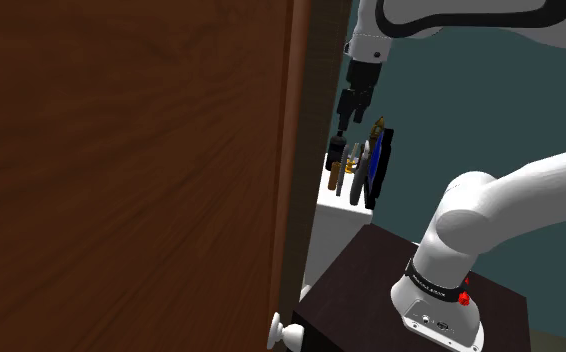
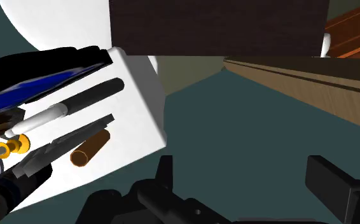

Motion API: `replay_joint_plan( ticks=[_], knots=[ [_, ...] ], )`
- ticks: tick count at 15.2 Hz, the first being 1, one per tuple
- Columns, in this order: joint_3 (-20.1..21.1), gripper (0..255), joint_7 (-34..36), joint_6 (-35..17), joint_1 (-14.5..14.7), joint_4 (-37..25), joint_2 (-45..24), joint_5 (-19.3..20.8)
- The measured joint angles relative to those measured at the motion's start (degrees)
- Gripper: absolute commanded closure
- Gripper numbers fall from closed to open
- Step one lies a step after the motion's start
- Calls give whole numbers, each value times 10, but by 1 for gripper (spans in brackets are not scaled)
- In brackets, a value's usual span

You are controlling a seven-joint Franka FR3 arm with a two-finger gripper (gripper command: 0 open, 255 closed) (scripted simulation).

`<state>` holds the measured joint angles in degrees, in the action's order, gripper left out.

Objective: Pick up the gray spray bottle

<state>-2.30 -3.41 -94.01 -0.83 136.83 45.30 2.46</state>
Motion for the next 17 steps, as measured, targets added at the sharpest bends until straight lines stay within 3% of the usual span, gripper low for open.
replay_joint_plan(
  ticks=[2,6,17],
  knots=[
    [1,0,7,-6,-6,3,-2,5],
    [5,0,61,-61,-49,46,-5,42],
    [10,0,248,-200,-204,118,-52,175]
  ],
)
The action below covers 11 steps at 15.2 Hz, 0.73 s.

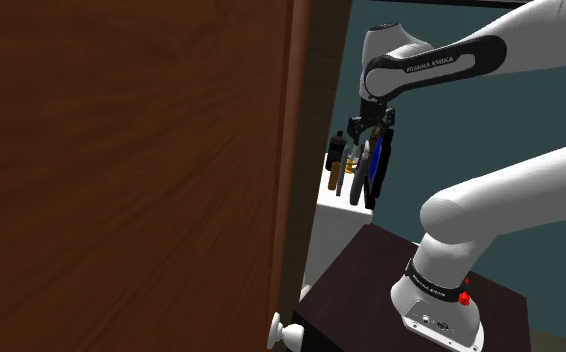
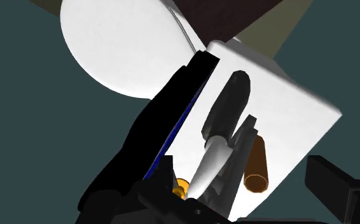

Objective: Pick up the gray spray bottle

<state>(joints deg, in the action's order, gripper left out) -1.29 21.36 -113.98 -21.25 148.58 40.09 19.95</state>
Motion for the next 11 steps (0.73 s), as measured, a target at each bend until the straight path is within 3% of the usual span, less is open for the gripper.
replay_joint_plan(
  ticks=[3,9,10,11],
  knots=[
    [1,0,25,-20,-17,15,-4,16],
    [-1,0,44,-67,-23,51,-16,28],
    [0,255,45,-69,-23,53,-17,29],
    [0,255,46,-71,-23,54,-18,29]
  ],
)
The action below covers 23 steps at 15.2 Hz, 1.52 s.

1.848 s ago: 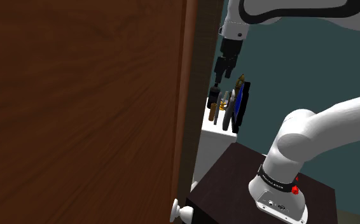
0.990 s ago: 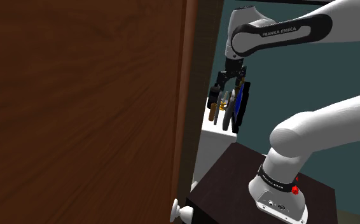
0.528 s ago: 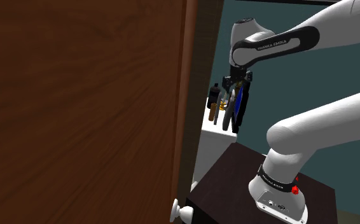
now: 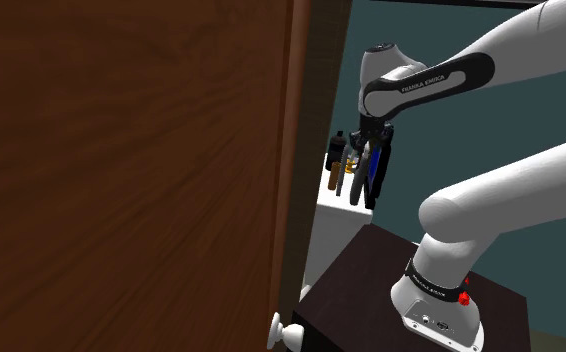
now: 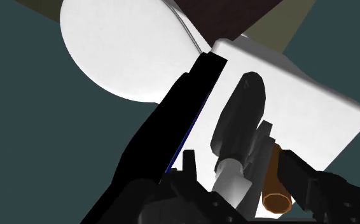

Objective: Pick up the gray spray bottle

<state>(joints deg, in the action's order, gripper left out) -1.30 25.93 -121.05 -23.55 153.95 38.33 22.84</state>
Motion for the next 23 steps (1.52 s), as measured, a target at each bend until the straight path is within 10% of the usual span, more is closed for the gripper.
replay_joint_plan(
  ticks=[23],
  knots=[
    [3,255,-34,99,6,-83,20,-20]
  ],
)
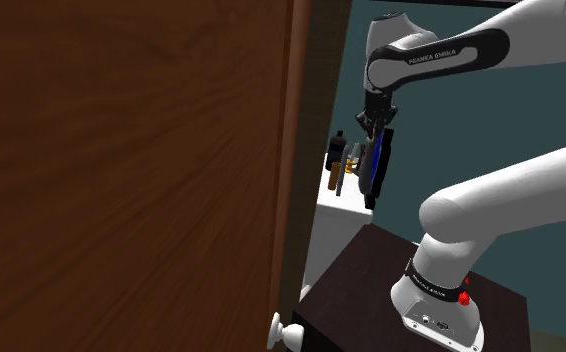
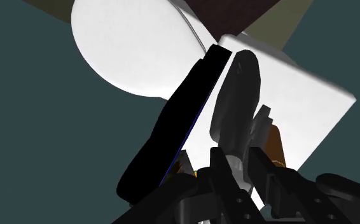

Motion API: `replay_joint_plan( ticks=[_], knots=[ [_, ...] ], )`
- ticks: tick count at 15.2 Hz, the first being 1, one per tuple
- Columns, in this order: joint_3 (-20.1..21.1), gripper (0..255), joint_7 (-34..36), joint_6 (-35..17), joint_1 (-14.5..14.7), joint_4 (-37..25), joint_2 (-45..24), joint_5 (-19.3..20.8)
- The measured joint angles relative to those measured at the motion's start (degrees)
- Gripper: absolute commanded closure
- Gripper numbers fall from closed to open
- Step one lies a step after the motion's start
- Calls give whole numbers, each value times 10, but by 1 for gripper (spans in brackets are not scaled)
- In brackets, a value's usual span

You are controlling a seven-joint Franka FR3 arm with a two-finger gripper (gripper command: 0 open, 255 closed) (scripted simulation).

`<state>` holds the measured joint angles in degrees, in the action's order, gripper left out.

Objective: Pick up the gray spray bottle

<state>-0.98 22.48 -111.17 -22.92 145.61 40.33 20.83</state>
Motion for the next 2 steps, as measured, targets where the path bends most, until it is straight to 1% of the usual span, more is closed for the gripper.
replay_joint_plan(
  ticks=[2],
  knots=[
    [1,255,-3,13,1,-11,1,-2]
  ],
)
